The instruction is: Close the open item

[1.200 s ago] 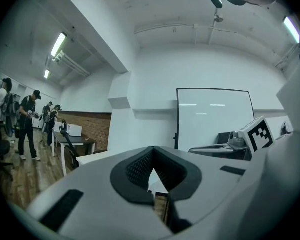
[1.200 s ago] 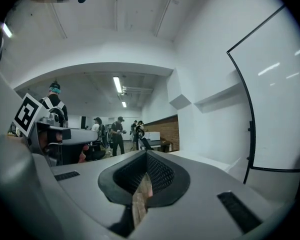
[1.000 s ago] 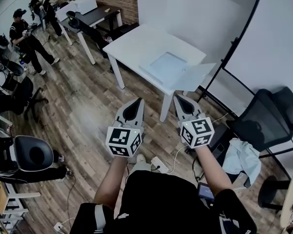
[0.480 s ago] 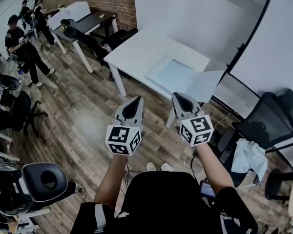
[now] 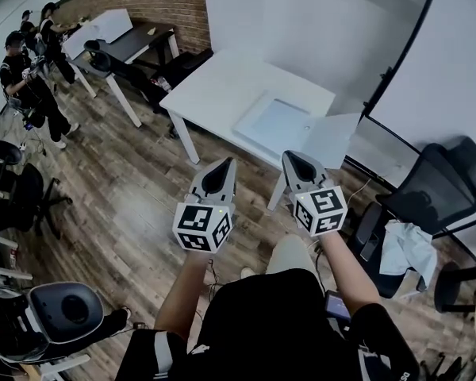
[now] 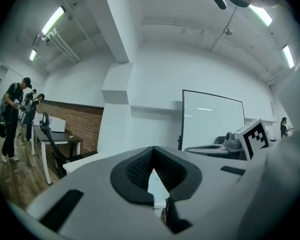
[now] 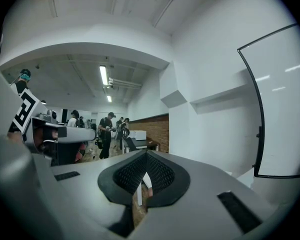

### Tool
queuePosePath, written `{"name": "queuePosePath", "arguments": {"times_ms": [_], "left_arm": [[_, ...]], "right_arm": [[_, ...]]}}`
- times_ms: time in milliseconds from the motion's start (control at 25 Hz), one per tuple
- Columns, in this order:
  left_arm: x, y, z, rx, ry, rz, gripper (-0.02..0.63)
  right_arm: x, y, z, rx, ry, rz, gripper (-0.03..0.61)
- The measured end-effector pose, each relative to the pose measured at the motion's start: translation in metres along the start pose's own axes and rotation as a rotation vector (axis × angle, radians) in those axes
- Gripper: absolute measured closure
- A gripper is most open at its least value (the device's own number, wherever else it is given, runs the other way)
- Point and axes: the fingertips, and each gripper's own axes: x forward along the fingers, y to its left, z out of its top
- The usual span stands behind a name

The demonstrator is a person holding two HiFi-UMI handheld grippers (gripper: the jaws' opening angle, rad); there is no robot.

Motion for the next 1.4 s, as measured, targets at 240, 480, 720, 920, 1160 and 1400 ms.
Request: {"name": "queuePosePath", "arguments": {"times_ms": [240, 480, 720, 920, 1160, 1400], "left_arm": [[0.021, 0.013, -0.005, 0.004, 0.016, -0.015, 0.603], [0.05, 0.019, -0.01, 0.012, 0.037, -0.038, 0.603], [0.089, -0.003, -0.028, 0.016, 0.077, -0.096, 0.603], [0.128, -0.028, -0.04, 0.023, 0.103, -0.159, 0.603], [0.177, -0.062, -0.061, 0.019, 0.145, -0.233, 0.603], [0.223, -0.092, -0.082, 0.028, 0.183, -0.305, 0.603]], "right_arm": [[0.022, -0.009, -0.006, 0.006, 0.009, -0.011, 0.541], [0.035, -0.032, -0.014, 0.025, 0.015, -0.039, 0.541], [0.03, -0.077, -0.033, 0.057, 0.036, -0.097, 0.541], [0.022, -0.122, -0.051, 0.092, 0.063, -0.157, 0.541], [0.006, -0.182, -0.075, 0.136, 0.09, -0.24, 0.541], [-0.008, -0.237, -0.1, 0.155, 0.121, -0.321, 0.541]]}}
